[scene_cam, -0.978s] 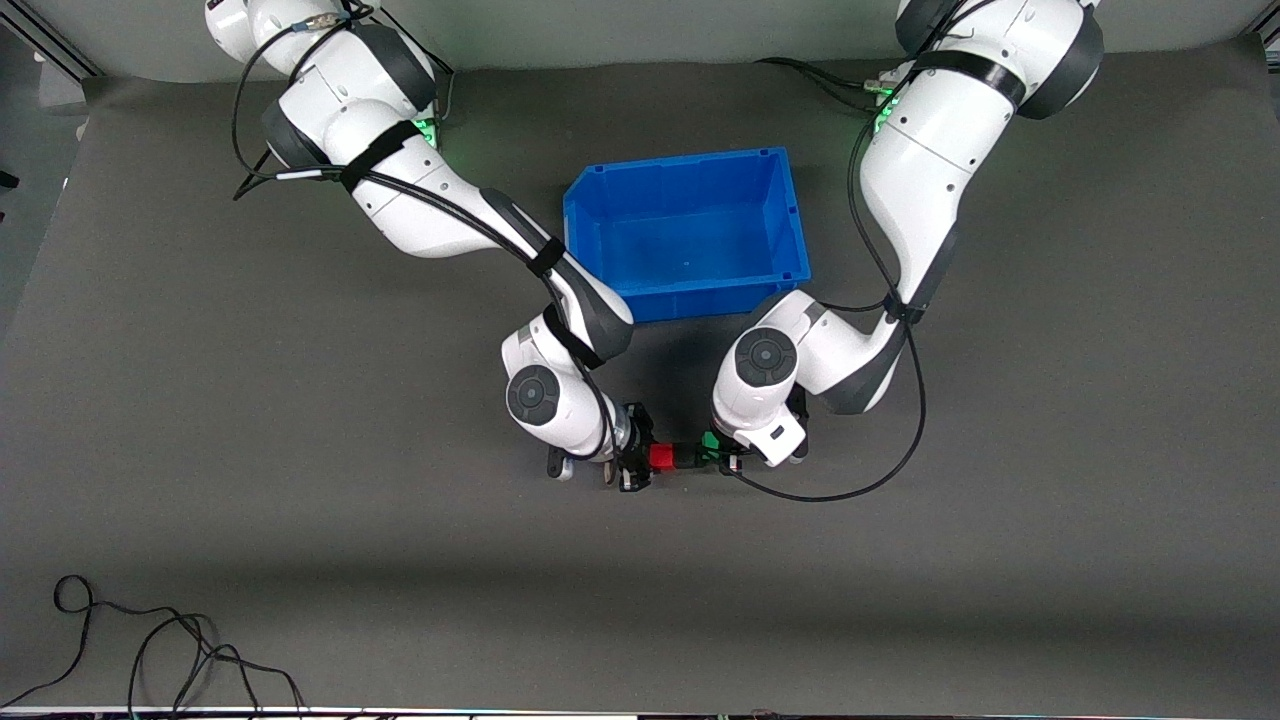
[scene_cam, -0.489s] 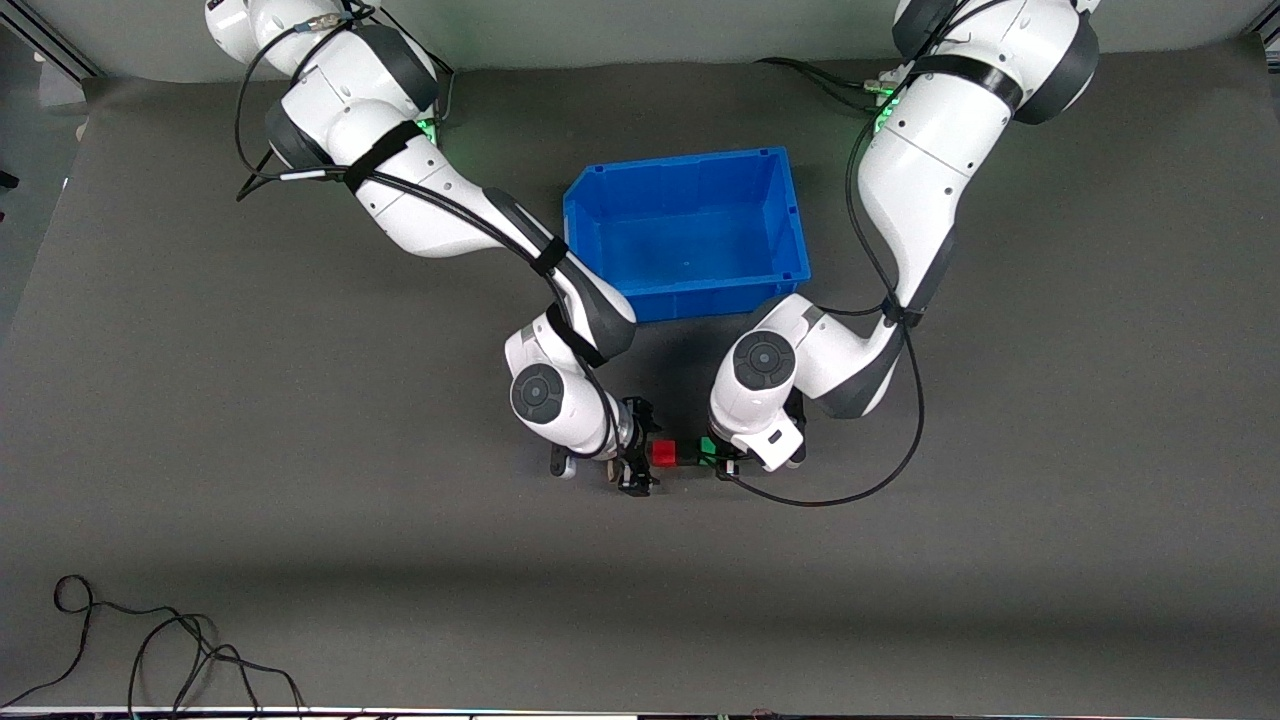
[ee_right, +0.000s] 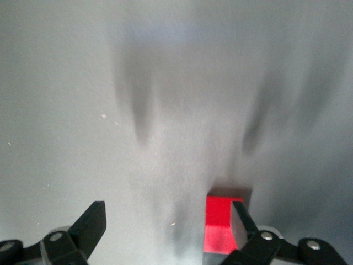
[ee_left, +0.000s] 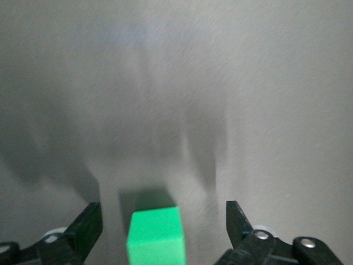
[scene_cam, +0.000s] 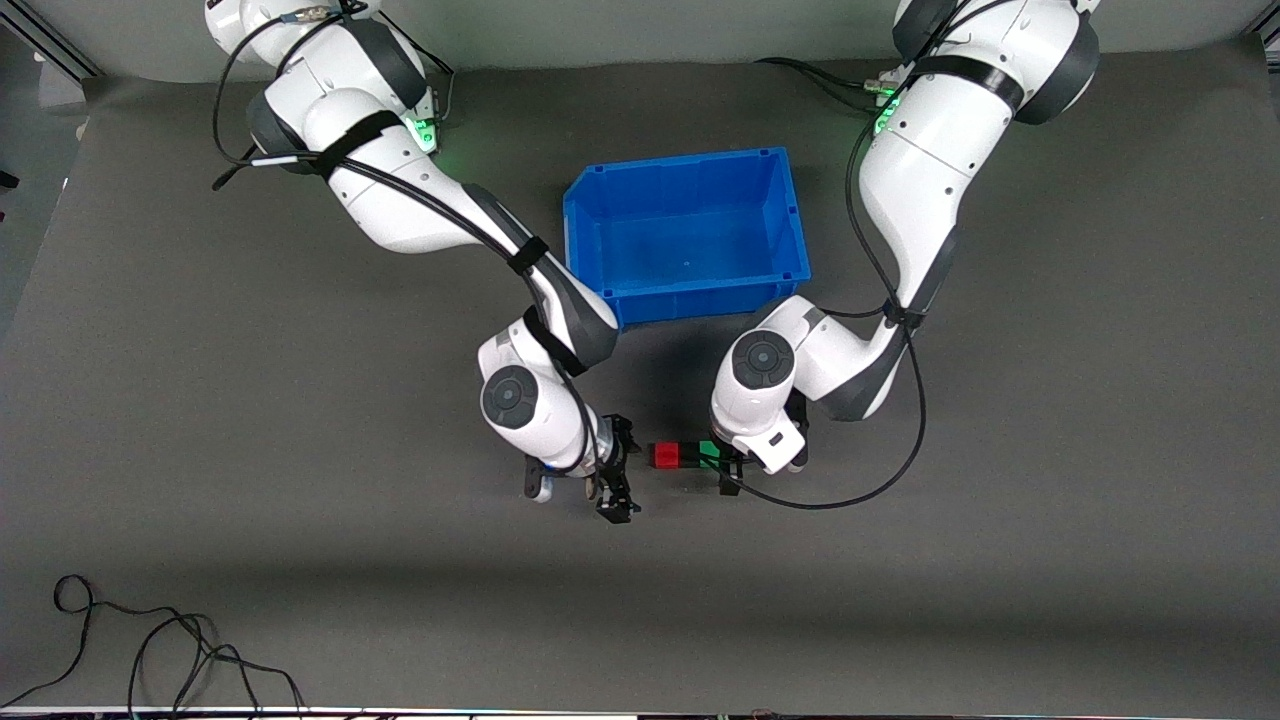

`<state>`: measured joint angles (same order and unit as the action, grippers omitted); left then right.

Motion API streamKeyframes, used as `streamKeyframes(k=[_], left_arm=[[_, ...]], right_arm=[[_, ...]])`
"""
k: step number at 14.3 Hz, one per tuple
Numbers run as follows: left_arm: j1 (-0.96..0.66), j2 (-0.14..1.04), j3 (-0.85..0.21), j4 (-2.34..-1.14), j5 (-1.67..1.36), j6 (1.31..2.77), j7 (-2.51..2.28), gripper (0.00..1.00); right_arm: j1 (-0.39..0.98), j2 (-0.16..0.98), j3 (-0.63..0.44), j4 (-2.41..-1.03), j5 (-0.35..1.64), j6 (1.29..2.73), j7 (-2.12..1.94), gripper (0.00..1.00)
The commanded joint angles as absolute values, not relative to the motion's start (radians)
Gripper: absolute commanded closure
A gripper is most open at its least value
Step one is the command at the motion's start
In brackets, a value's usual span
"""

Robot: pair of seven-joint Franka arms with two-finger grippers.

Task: Attach green and red cubes to black cube

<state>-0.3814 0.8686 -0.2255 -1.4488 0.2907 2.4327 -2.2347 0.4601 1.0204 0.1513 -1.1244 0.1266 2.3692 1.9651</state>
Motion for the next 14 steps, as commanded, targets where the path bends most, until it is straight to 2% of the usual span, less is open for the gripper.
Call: streamKeyframes(k=[1, 5, 11, 13, 14], left_arm=[[-0.309, 0.838, -0.225, -1.422, 0.311, 2.376, -2.124, 0.0], [-0.163, 0.711, -0.236, -1.424, 0.293, 2.241, -1.865, 0.0], [0.05, 0.482, -0.239, -1.422, 0.142, 1.97, -1.366, 0.0], [0.122, 0.402, -0.239, -1.416, 0.082, 1.844, -1.141, 0.0], [0.155, 0.368, -0.239, -1.407, 0.057, 1.78, -1.038, 0.0]], right_arm=[[0.414, 0.939, 0.152, -1.147, 0.117, 2.205, 1.837, 0.0], [0.364, 0.833, 0.149, -1.15, 0.115, 2.011, 1.607, 0.0], [0.359, 0.796, 0.13, -1.177, -0.006, 1.927, 1.481, 0.0], [0.36, 0.749, 0.126, -1.189, -0.003, 1.855, 1.352, 0.0], [0.357, 0.695, 0.111, -1.237, -0.006, 1.83, 1.313, 0.0]])
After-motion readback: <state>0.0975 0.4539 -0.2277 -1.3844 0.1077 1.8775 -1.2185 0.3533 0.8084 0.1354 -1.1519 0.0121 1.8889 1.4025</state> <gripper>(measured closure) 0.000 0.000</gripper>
